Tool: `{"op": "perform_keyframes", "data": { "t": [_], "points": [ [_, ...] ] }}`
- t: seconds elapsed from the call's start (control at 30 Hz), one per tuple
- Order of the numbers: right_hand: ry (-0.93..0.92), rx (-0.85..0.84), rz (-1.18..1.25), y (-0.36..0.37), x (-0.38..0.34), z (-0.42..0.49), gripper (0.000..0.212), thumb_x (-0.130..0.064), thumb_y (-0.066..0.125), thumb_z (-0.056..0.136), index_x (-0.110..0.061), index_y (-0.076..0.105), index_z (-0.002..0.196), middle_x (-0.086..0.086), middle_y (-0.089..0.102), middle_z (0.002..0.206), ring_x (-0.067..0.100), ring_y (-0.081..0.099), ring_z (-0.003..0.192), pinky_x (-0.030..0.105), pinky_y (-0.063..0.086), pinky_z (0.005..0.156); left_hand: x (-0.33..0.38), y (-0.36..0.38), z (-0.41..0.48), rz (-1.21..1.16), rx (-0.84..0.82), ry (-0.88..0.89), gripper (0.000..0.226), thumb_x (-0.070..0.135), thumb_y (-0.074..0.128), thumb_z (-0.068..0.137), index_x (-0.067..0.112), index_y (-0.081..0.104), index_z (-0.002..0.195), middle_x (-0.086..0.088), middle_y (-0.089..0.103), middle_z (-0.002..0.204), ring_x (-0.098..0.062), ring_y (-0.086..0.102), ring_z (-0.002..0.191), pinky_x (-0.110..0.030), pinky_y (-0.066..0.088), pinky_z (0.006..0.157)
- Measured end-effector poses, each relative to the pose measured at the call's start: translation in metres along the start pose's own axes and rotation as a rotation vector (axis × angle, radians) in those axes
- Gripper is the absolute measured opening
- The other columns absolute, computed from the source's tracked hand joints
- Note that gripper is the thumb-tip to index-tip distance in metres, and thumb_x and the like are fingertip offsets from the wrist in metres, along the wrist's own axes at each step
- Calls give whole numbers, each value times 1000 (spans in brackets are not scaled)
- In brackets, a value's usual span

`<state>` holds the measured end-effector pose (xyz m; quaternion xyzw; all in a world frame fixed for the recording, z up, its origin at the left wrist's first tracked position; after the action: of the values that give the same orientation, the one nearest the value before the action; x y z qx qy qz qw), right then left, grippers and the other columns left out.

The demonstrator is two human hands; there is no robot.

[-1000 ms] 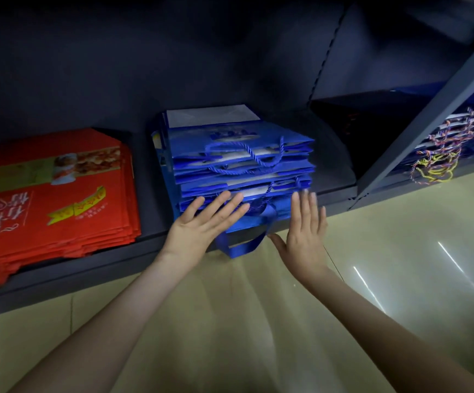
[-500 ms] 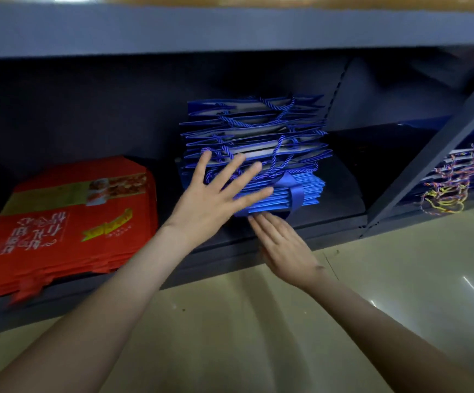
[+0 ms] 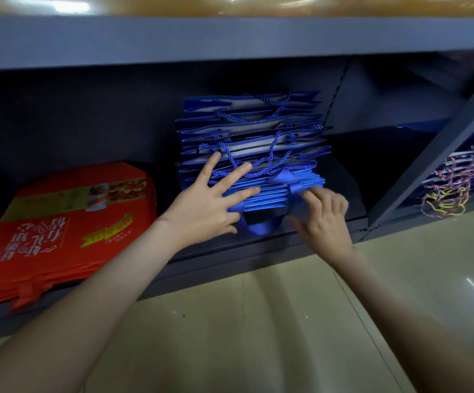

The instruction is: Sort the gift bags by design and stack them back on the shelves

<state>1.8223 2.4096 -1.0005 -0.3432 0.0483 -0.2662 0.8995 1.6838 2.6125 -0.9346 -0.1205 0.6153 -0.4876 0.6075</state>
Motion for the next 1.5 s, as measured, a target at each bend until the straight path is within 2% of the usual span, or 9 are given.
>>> {"op": "perform_keyframes", "data": {
  "t": [0.13,0.37,0.7,0.87,0.97,1.13,1.27,1.4,1.5],
  "points": [
    [-101,-68,-46,4,9,20,39,-27,51,74,-8,43,107,7,32,95,28,34,80,38,27,69,16,16,-5,29,170,10,30,9,49,93,22,67,74,-9,51,140,-46,30,136,-73,15,104],
    [-24,-46,-101,22,3,-1,33,-26,48,71,-6,42,96,8,27,85,26,29,72,37,23,64,45,39,-10,61,340,21,20,17,58,93,21,65,75,-7,62,128,-40,45,129,-63,29,105],
    [109,-250,-200,53,-24,-82,28,-7,51,70,-11,42,97,13,57,76,28,34,74,38,25,64,145,120,-48,220,184,31,47,9,46,81,25,63,122,10,47,141,-26,15,137,-51,-7,117],
    [234,-381,-50,53,-22,-87,60,-22,84,53,-9,43,95,17,55,81,27,36,75,35,37,59,139,94,-44,-145,83,4,23,22,72,63,22,73,86,-3,47,143,-20,25,139,-44,-2,117],
    [217,-332,152,40,-9,-90,46,-49,63,78,-13,41,95,11,50,79,22,35,74,35,26,63,143,64,-43,-255,185,-21,17,25,61,76,20,67,91,-3,44,145,-18,33,136,-44,11,114],
    [413,-185,377,2,14,-62,31,-34,44,89,-6,52,79,5,39,82,19,33,79,31,24,70,109,16,-14,-210,498,-535,39,36,50,89,27,50,127,-1,38,141,-19,28,134,-42,21,106],
    [944,68,669,-10,39,-24,44,-43,41,90,-3,47,74,9,43,77,22,41,78,42,35,74,71,11,-4,-364,369,-1053,45,44,39,96,29,43,138,-18,24,148,-36,20,139,-52,16,110],
    [1106,-347,958,5,30,28,57,-57,54,86,-23,46,131,-5,54,120,10,51,111,31,39,98,72,32,-4,-440,140,-910,61,58,39,90,22,42,140,-24,39,140,-44,38,128,-59,33,105],
    [1184,-438,844,17,16,37,45,-42,57,92,-16,52,129,1,58,117,17,54,109,33,41,99,78,42,-12,-477,113,-893,59,57,41,89,18,43,133,-23,53,120,-42,52,109,-52,50,87]
  ]
}}
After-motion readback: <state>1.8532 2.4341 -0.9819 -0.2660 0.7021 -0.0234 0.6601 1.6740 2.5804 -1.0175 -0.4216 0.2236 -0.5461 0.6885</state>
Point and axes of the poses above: each hand's wrist, its own z-axis towards the middle knuckle, its own y-axis out of the palm, x = y × z, the point moved 2 cm from there along z, towards the middle knuckle
